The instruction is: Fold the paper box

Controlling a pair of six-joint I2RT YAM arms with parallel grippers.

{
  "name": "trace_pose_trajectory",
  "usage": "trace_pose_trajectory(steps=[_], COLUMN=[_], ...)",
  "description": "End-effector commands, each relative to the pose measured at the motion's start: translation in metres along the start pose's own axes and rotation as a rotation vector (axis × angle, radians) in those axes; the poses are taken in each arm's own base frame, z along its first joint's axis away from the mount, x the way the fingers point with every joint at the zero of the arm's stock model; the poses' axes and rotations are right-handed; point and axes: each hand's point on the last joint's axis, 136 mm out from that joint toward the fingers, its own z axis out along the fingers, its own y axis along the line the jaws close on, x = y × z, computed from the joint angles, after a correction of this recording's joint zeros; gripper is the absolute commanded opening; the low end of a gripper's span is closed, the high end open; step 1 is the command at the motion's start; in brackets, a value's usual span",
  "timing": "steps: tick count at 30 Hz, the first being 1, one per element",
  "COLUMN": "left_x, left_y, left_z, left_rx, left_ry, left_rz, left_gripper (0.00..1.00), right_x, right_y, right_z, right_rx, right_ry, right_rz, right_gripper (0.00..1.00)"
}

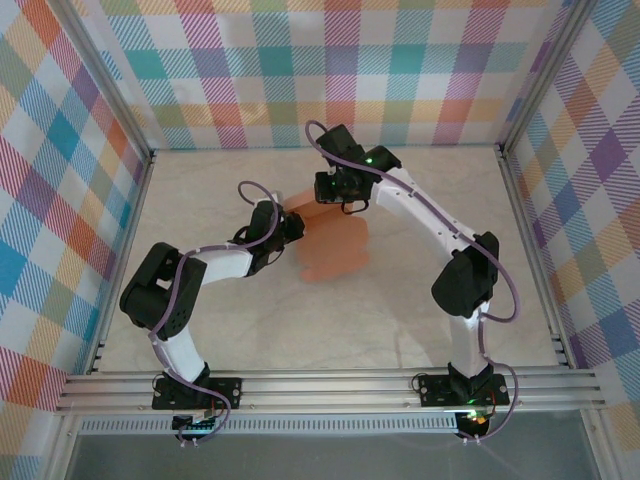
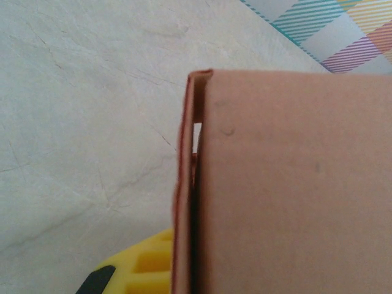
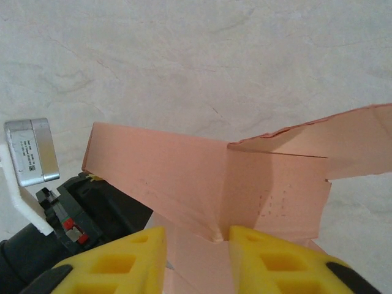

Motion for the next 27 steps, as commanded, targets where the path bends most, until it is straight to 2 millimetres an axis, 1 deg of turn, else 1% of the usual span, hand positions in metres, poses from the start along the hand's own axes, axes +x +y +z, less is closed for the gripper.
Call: trace_pose_trajectory(steps=[1, 9, 13, 15, 18, 19, 20, 21, 22, 27], left_x=[-0.013, -0.013, -0.013, -0.012, -0.011, -0.011, -0.011, -0.011, -0.012, -0.011], left_y=[-0.015, -0.016, -0.016, -0.016, -0.015, -0.016, -0.016, -0.016, -0.015, -0.016], left_z=[-0.010, -0.012, -0.011, -0.010, -0.010, -0.010, -0.010, -0.010, -0.011, -0.010], left_rx=[0.043, 0.049, 0.047, 0.047, 0.047, 0.048, 0.049, 0.049, 0.048, 0.050], left_ry=[-0.040, -0.044, -0.043, -0.041, -0.037, -0.037, -0.039, -0.041, -0.043, -0.039], left_rz=[0.021, 0.023, 0.022, 0.021, 0.022, 0.022, 0.022, 0.021, 0.022, 0.022], left_gripper=[0.00, 0.00, 0.00, 0.00, 0.00, 0.00, 0.00, 0.00, 0.00, 0.00], right_x=[-0.003, -0.005, -0.006, -0.007, -0.007, -0.008, -0.008, -0.008, -0.009, -0.014], right_y=[0.000, 0.005, 0.004, 0.004, 0.004, 0.004, 0.005, 0.004, 0.003, -0.005], right_z=[0.005, 0.009, 0.006, 0.005, 0.003, 0.003, 0.003, 0.002, 0.003, 0.005], right_rx=[0.012, -0.010, -0.003, -0.004, -0.005, -0.005, -0.007, -0.003, 0.004, 0.051], right_ry=[0.001, 0.009, 0.002, 0.000, -0.004, -0.005, -0.006, -0.009, -0.014, -0.034], right_rz=[0.020, 0.029, 0.025, 0.024, 0.023, 0.026, 0.025, 0.027, 0.027, 0.025], right_gripper=[0.34, 0.23, 0.15, 0.08, 0.07, 0.08, 0.13, 0.23, 0.29, 0.41])
